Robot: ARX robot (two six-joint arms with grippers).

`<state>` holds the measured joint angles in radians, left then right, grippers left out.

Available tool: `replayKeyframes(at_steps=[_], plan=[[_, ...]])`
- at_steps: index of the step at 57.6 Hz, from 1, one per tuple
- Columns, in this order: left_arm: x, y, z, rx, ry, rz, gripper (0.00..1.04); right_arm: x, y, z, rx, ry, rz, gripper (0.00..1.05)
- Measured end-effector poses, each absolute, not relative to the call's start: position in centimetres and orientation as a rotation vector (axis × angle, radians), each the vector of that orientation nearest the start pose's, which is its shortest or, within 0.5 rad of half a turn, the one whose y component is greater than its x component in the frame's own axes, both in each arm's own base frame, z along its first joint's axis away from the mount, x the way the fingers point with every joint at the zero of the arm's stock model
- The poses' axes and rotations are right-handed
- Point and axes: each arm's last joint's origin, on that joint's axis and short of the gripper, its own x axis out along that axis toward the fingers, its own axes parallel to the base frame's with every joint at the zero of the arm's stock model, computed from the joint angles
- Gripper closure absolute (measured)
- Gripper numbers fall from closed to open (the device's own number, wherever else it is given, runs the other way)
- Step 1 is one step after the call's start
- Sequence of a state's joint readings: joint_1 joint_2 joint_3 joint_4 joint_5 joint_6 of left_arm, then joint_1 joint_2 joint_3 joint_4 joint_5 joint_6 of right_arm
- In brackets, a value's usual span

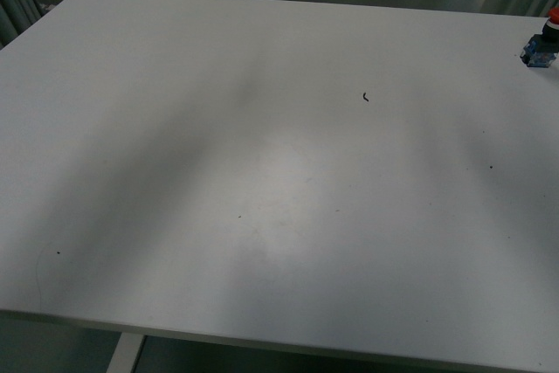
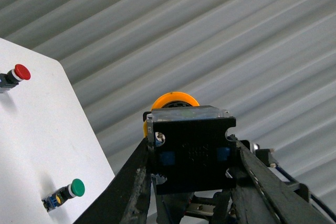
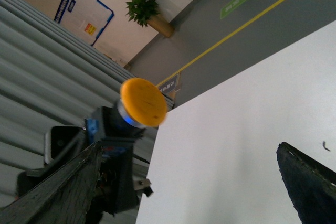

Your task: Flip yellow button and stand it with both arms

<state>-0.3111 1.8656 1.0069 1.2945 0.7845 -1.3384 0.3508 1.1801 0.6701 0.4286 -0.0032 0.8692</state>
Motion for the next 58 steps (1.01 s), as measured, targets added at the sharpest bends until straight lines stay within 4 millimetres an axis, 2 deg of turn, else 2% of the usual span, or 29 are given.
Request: replayKeyframes(at_steps=[5, 13, 29, 58], plan=[[35.8, -13.6, 24.7, -1.069, 0.338, -1.186, 0.7, 25.2, 10.4, 28.7, 0.858, 0.213, 0.325, 0.07], [35.8, -13.6, 24.7, -1.069, 0.337, -1.186, 0.7, 26.6, 12.1, 29.2, 0.853, 0.238, 0.357, 0.07], [35.8, -13.6, 24.7, -1.069, 0.338, -1.186, 0.7, 28.2, 13.0, 29.7, 0.887, 0.265, 0.377, 0.07], [35.8, -13.6, 24.7, -1.069, 0.338, -1.186, 0.7, 28.6, 14.4, 28.7, 0.965, 0.384, 0.387, 0.07]])
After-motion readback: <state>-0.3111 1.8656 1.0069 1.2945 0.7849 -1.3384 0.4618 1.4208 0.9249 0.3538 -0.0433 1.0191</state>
